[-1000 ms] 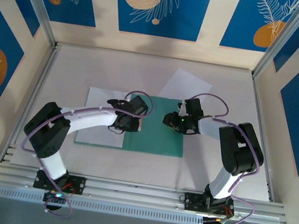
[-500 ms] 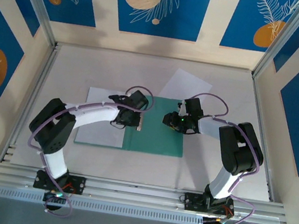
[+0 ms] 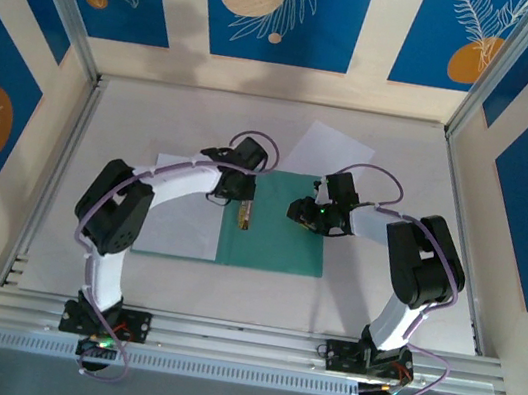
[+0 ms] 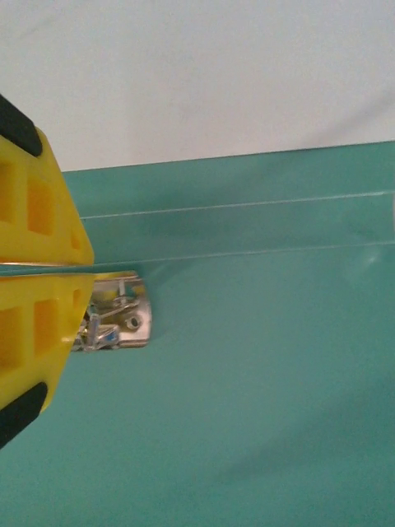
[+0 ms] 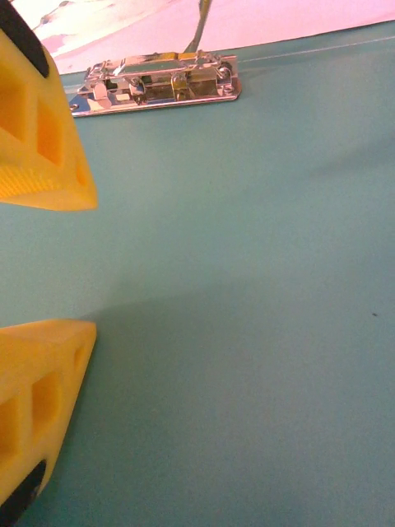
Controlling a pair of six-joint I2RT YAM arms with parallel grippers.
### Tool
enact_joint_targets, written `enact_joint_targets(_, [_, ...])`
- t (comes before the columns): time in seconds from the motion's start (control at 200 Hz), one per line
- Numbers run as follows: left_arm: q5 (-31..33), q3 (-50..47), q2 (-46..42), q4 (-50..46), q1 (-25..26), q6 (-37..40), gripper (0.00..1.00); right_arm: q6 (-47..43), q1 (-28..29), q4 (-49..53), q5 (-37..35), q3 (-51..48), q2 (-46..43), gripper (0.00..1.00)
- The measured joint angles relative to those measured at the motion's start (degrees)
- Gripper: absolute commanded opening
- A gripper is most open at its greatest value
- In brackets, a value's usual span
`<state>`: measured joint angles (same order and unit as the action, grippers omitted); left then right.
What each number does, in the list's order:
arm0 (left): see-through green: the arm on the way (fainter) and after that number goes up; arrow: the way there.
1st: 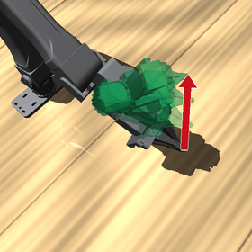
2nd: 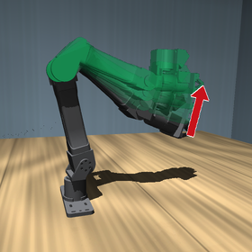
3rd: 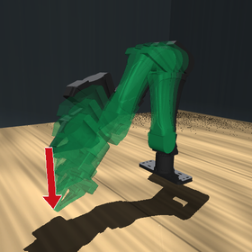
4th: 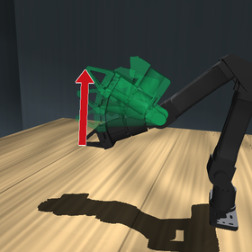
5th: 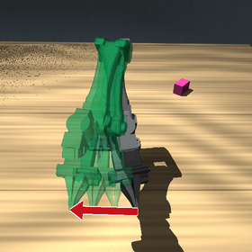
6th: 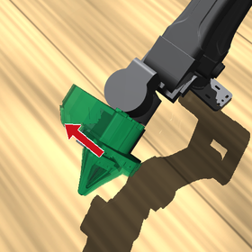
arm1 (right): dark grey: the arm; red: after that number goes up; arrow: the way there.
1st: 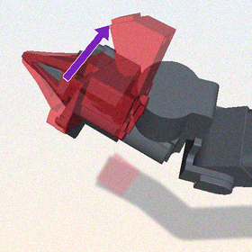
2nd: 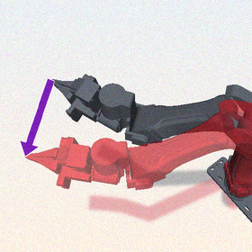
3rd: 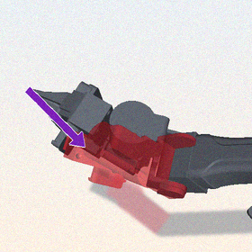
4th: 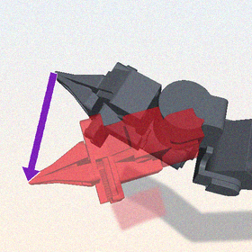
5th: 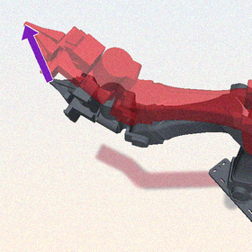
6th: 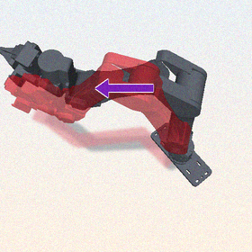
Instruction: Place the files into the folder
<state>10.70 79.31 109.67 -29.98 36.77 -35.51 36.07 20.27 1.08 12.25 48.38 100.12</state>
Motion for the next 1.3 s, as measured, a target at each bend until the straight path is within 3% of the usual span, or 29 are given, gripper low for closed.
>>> enact_joint_targets(0.47, [-2.8, 6.8, 3.9, -0.9, -2.2, 1.6, 0.12, 0.0, 0.0, 0.0, 0.0, 0.0, 0.0, 0.41])
enact_joint_targets(0.685, [-3.2, 6.4, 3.0, -1.1, -2.2, 1.5, 0.2, 0.0, 0.0, 0.0, 0.0, 0.0, 0.0, 0.41])
enact_joint_targets(1.0, [-3.2, -3.0, -7.1, -1.1, -3.1, 0.9, 0.23, 0.0, 2.2, -0.2, 0.2, 0.0, 0.0, 0.41])
enact_joint_targets(1.295, [-4.5, -18.5, -11.9, 1.3, -9.6, -0.4, 0.23, 0.2, 3.6, 1.1, 0.6, 0.8, 0.2, 0.41])
